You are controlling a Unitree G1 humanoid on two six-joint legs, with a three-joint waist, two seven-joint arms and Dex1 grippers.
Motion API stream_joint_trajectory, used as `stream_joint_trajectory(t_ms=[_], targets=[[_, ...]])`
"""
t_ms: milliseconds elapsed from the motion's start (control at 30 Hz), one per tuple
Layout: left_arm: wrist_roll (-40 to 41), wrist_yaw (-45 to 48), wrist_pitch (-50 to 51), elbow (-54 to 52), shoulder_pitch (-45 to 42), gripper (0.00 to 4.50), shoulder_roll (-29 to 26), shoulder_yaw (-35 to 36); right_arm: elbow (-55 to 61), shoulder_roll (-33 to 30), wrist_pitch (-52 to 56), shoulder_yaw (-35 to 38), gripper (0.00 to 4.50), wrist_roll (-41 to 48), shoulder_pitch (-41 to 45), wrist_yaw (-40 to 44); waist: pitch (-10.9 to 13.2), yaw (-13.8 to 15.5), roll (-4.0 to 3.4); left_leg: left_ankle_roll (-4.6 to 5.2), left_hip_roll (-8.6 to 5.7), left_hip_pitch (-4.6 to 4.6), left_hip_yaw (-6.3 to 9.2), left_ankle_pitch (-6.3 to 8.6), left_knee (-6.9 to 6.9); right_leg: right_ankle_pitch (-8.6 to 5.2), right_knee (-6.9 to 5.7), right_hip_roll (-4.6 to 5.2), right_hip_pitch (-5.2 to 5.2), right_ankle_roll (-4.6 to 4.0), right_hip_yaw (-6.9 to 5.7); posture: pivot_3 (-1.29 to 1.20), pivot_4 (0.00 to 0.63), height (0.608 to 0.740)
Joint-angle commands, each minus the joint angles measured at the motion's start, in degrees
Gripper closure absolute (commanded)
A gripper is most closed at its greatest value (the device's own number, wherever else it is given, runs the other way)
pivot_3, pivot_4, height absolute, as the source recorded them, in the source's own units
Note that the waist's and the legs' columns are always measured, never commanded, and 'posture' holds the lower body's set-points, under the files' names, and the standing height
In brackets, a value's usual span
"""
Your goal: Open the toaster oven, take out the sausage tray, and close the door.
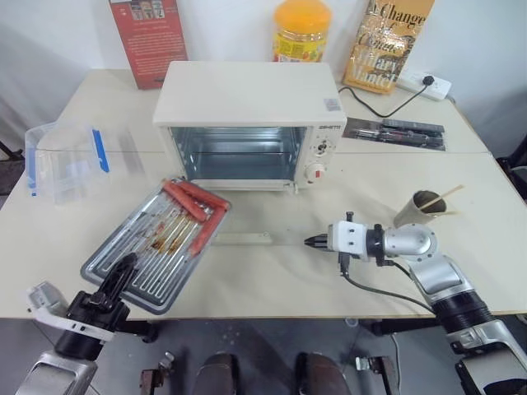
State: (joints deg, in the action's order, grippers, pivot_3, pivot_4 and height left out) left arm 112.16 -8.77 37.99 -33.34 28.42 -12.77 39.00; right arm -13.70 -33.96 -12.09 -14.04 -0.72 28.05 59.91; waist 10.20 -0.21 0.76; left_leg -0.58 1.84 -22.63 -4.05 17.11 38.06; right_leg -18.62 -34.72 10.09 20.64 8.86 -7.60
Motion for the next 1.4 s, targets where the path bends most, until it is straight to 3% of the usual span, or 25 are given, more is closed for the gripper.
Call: stream_joint_trajectory(t_ms=[33,333,567,900,1233,1400], targets=[[0.84,-0.66,-5.0,-2.89,1.48,4.5,1.85,4.01,-0.95,1.83,-0.45,-1.76,4.46,-1.04,-0.07,-0.46,0.0,-0.02,0.0,-0.01,0.01,0.13,-0.01,0.04,-0.02,-0.01,0.07,-0.01,-0.12,-0.02,0.02,0.0,0.15,0.74],[0.84,-6.2,-11.84,-2.67,0.44,4.5,4.99,8.17,-2.25,1.98,-1.48,-2.54,4.46,-1.41,-0.72,0.33,-0.03,0.03,0.04,0.0,0.08,0.27,-0.03,0.16,-0.01,-0.02,0.19,-0.1,-0.28,-0.03,0.08,0.0,0.15,0.74],[0.84,-7.59,-12.45,-1.13,-0.36,4.5,7.32,10.91,3.84,3.67,7.88,-0.54,4.46,5.8,1.43,3.76,-0.04,0.07,0.06,-0.01,0.17,0.28,-0.08,0.18,-0.02,-0.02,0.22,-0.17,-0.29,-0.04,0.09,0.0,0.15,0.74],[0.84,-4.71,-6.03,2.09,0.02,4.5,5.9,10.11,11.75,3.96,22.87,4.22,4.46,14.23,9.97,4.12,-0.02,0.12,0.04,0.02,0.19,0.22,-0.03,0.3,-0.01,-0.02,0.25,-0.19,-0.18,-0.04,0.17,0.0,0.15,0.74],[0.84,0.88,4.04,5.61,2.67,4.5,0.24,8.28,5.65,4.11,22.36,7.68,4.46,15.43,21.62,3.03,-0.01,0.03,0.01,0.02,0.27,0.15,-0.2,0.39,-0.03,-0.02,0.29,-0.27,-0.04,-0.04,0.26,0.0,0.15,0.74],[0.84,5.23,10.16,6.61,4.72,4.5,-6.65,6.45,7.3,3.33,26.26,9.66,4.46,18.15,23.52,3.36,0.0,0.09,0.0,-0.03,0.35,0.12,-0.35,0.44,-0.05,-0.02,0.28,-0.34,0.04,-0.04,0.32,0.0,0.15,0.74]])
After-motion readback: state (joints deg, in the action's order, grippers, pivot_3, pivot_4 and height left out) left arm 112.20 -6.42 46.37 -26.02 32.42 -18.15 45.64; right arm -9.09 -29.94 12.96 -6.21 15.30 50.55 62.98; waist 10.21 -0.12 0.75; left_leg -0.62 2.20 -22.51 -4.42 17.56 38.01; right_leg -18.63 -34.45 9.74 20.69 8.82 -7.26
